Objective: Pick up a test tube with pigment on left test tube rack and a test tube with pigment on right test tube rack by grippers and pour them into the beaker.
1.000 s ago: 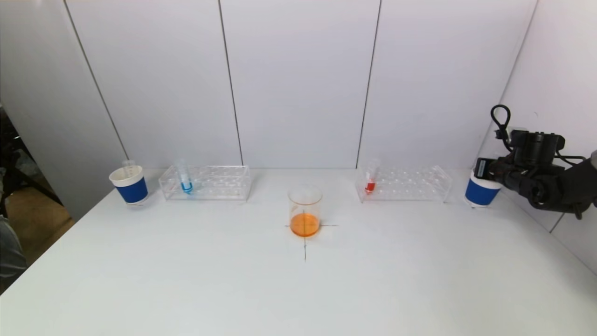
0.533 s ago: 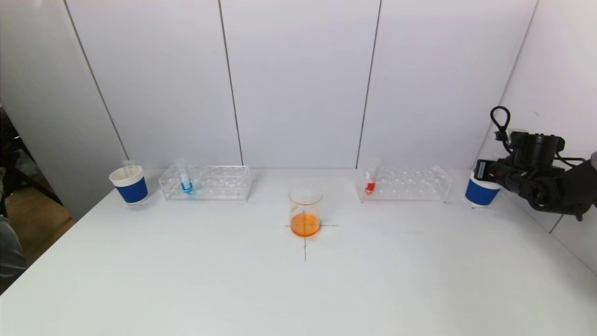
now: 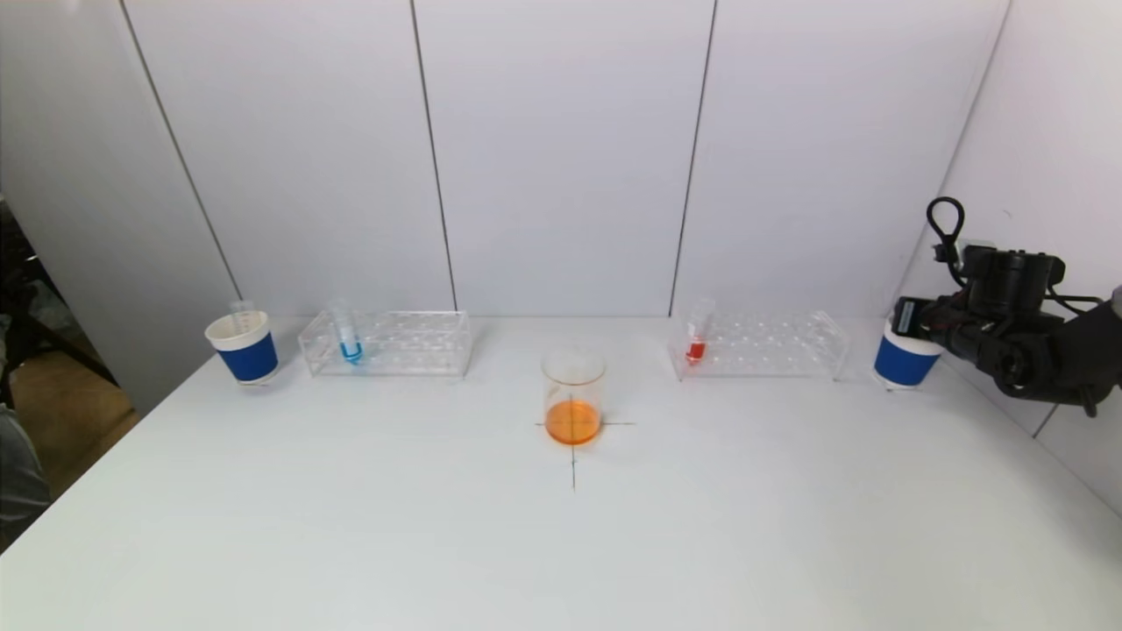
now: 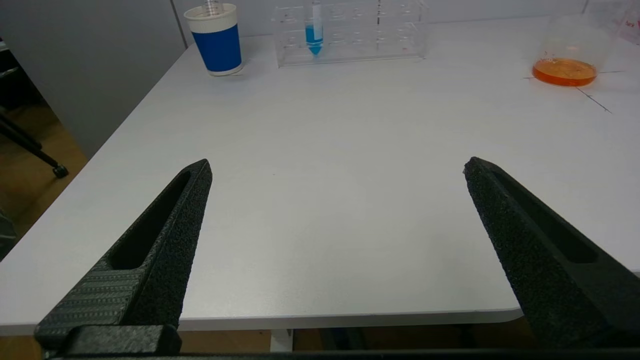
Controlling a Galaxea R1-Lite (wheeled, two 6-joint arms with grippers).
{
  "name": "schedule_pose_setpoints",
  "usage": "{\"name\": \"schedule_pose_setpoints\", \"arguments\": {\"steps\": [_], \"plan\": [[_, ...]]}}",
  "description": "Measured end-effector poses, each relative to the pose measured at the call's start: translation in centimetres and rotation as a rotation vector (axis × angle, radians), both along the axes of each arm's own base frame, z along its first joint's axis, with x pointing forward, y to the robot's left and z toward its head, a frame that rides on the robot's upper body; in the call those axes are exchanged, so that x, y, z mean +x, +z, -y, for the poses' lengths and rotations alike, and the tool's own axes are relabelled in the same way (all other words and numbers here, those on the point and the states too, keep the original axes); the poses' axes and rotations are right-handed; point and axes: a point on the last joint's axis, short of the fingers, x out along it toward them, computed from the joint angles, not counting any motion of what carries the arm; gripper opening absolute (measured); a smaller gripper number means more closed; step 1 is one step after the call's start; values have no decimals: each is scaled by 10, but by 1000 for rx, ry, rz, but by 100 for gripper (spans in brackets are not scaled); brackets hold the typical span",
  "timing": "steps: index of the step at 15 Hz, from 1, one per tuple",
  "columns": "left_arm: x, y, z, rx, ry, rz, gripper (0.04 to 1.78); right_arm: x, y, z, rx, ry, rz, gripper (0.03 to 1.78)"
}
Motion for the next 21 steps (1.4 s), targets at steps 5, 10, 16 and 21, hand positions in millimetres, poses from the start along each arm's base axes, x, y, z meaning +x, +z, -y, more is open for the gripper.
{"name": "schedule_pose_setpoints", "arguments": {"steps": [5,10,16,21], "plan": [[0,0,0,0,0,0,176,-1,-1,0,0,0,0,147],[0,0,0,0,-1,0,176,-13,13,-9,-4,4,13,178],[0,0,0,0,0,0,176,-81,54,-56,-37,89,116,177],[0,0,0,0,-1,0,176,-161,84,-99,-43,206,200,177]]}}
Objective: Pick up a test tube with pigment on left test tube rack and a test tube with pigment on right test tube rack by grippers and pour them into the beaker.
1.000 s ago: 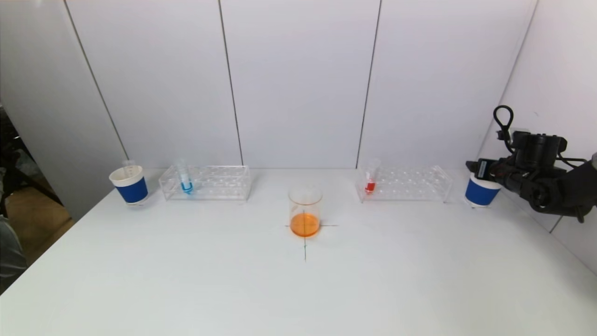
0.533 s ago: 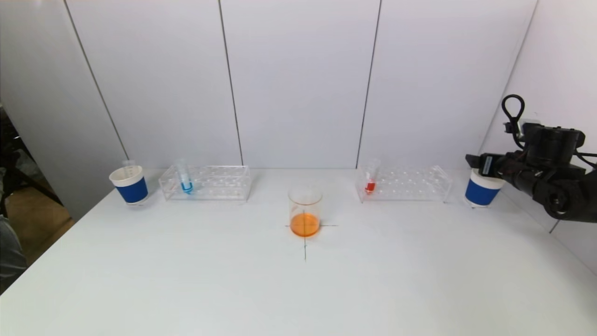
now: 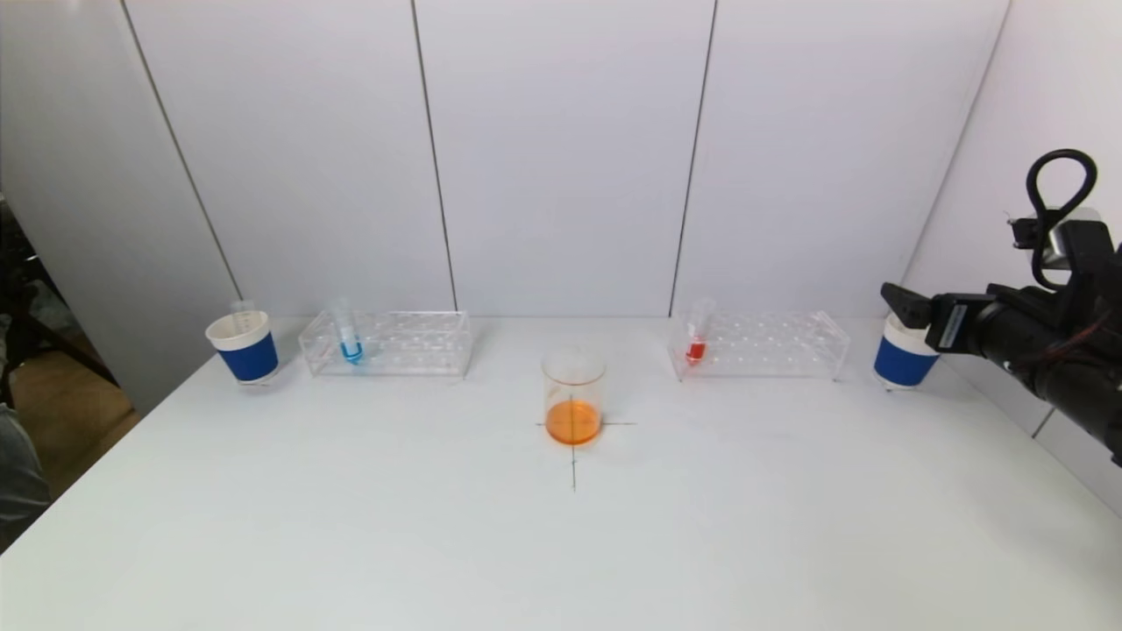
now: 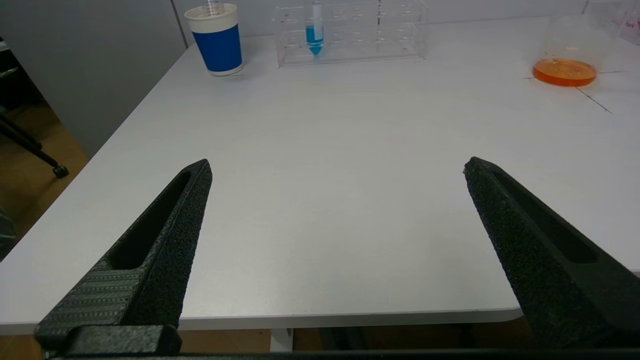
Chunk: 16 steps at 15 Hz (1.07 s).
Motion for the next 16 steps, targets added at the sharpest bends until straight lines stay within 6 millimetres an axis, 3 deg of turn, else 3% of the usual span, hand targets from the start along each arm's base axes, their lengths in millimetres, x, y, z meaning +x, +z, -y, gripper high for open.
{"name": "schedule_pose_setpoints", "arguments": {"steps": [3,8,16], "plan": [[0,0,0,0,0,0,176,-49,6,-18,-1,66,24,177],[0,0,0,0,1,0,176,-125,6,-17,-13,60,97,177],[0,0,0,0,0,0,176,-207,-2,-6,-55,-75,158,177]]}}
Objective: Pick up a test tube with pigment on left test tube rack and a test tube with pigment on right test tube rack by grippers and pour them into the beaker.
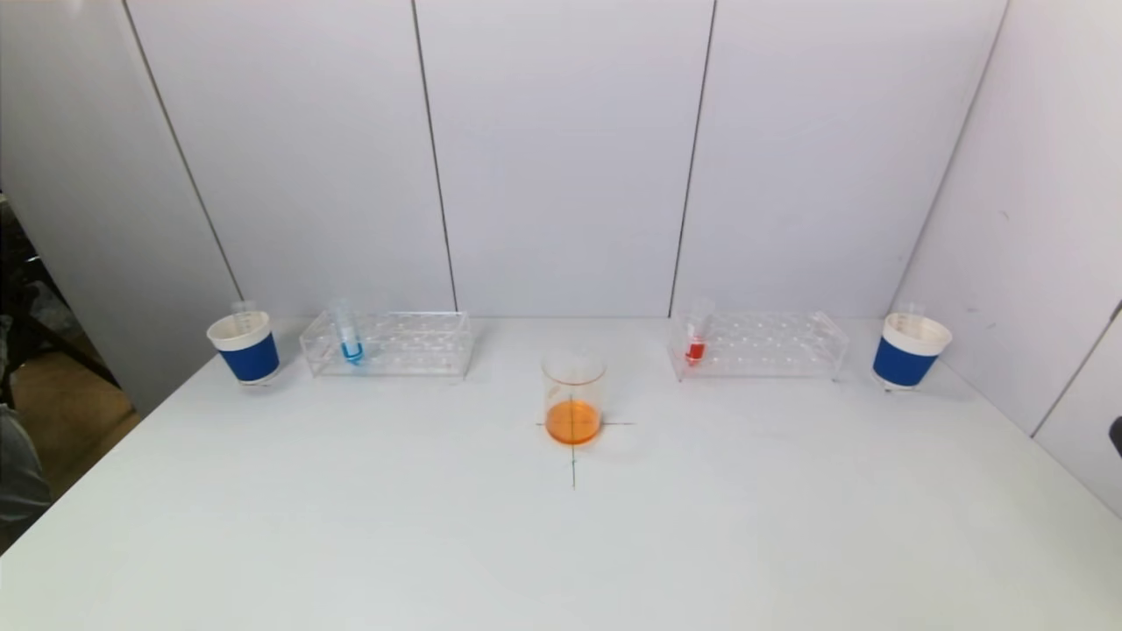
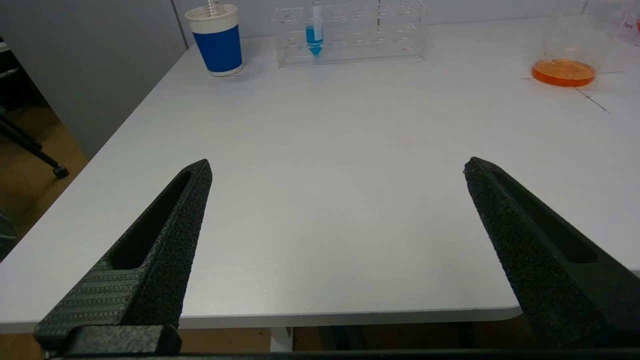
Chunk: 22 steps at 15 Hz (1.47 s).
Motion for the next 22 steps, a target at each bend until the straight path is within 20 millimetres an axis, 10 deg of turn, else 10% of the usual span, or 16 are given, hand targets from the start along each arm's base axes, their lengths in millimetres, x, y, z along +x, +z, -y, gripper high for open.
{"name": "schedule_pose_setpoints", "arguments": {"steps": [7,22], "plan": [[0,0,0,0,0,0,176,-65,-37,6,-17,-41,-54,177],[0,0,0,0,0,0,176,-93,-85,0,-20,187,-17,177]]}}
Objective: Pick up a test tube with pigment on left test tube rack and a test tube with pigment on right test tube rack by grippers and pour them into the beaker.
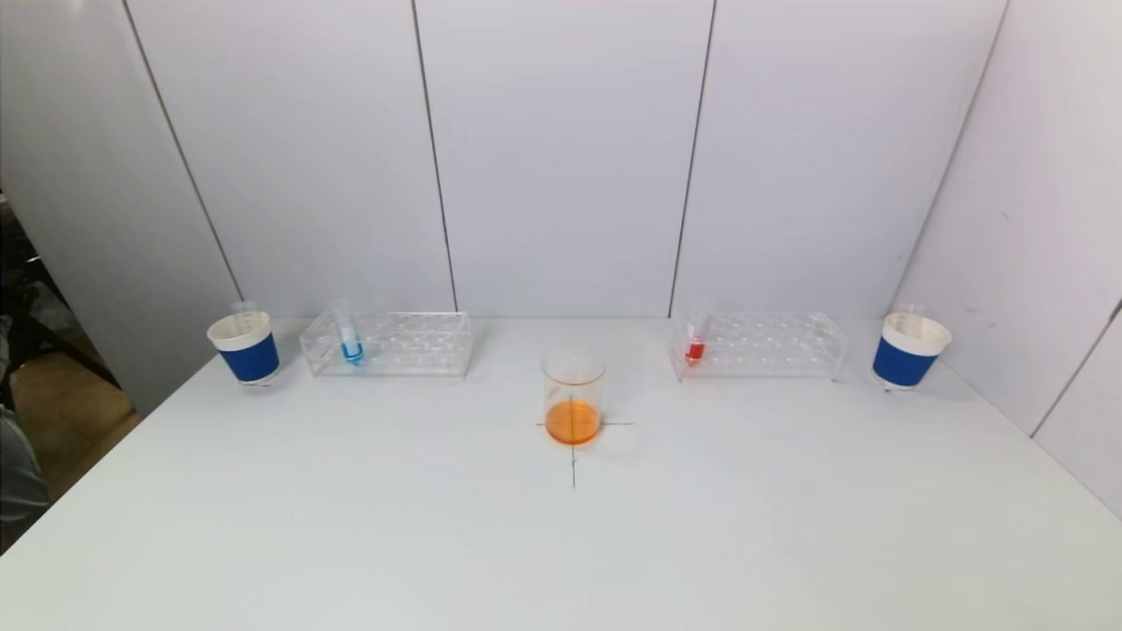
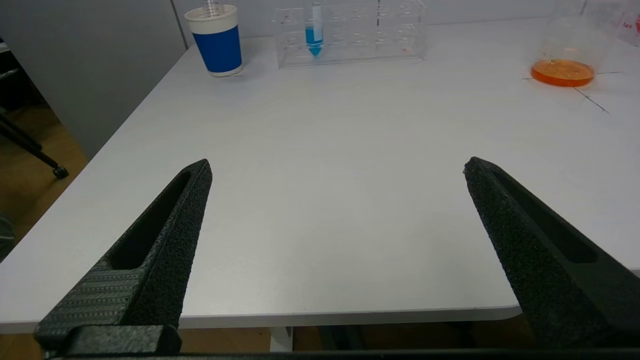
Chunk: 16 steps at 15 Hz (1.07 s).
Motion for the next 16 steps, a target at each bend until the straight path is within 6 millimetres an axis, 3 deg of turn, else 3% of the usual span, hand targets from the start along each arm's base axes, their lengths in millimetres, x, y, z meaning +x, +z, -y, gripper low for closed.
{"name": "schedule_pose_setpoints", "arguments": {"steps": [16], "plan": [[0,0,0,0,1,0,176,0,-5,0,55,18,-30,177]]}}
